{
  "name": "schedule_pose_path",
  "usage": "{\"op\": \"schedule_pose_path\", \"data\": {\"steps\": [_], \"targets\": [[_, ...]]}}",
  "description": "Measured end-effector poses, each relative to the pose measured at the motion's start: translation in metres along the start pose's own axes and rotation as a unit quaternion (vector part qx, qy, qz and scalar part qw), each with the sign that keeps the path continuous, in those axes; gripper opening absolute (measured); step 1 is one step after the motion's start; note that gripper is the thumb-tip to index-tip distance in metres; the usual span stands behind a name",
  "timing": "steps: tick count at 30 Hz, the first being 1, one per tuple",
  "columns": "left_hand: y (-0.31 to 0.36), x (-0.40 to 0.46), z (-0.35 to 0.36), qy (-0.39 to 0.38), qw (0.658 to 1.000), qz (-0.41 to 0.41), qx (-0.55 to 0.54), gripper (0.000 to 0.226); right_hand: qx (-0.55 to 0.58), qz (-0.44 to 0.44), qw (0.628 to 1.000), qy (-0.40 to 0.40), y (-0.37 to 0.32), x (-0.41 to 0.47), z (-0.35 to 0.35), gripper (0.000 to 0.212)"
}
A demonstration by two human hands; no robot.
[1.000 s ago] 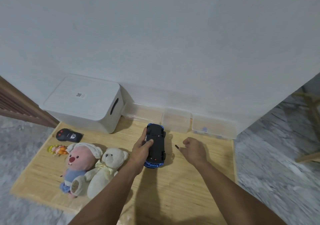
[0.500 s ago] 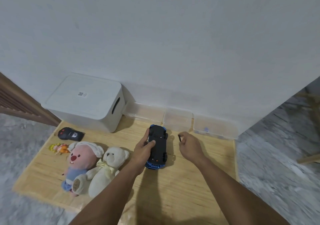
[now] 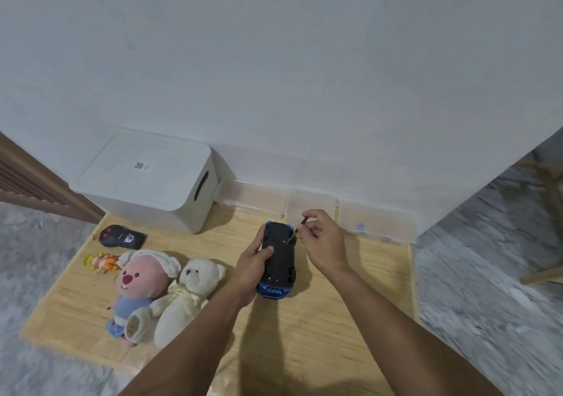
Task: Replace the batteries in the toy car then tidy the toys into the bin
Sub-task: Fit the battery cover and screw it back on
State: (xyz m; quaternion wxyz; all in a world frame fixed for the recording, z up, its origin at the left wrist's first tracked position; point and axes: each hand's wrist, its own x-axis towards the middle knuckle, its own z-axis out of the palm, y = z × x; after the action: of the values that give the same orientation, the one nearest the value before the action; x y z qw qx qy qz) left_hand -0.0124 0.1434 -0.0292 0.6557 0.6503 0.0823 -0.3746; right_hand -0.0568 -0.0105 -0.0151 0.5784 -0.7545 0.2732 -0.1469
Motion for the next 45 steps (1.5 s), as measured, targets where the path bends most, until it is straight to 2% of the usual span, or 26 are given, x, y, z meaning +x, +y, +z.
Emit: {"op": "schedule_pose_path", "data": {"steps": [36,45], "targets": [[0.0048,-0.0040,0.0026,-0.001,1.000,0.011,0.009,0.055,-0.028,-0.012,0.999,0.032,-0.0041,0.0075,0.0058,0.020],[0.0078,-0.0047,0.0041,-0.005,1.000,0.022,-0.001,0.055,-0.048,-0.024,0.998,0.013,-0.0064,0.0073,0.0066,0.021]]}}
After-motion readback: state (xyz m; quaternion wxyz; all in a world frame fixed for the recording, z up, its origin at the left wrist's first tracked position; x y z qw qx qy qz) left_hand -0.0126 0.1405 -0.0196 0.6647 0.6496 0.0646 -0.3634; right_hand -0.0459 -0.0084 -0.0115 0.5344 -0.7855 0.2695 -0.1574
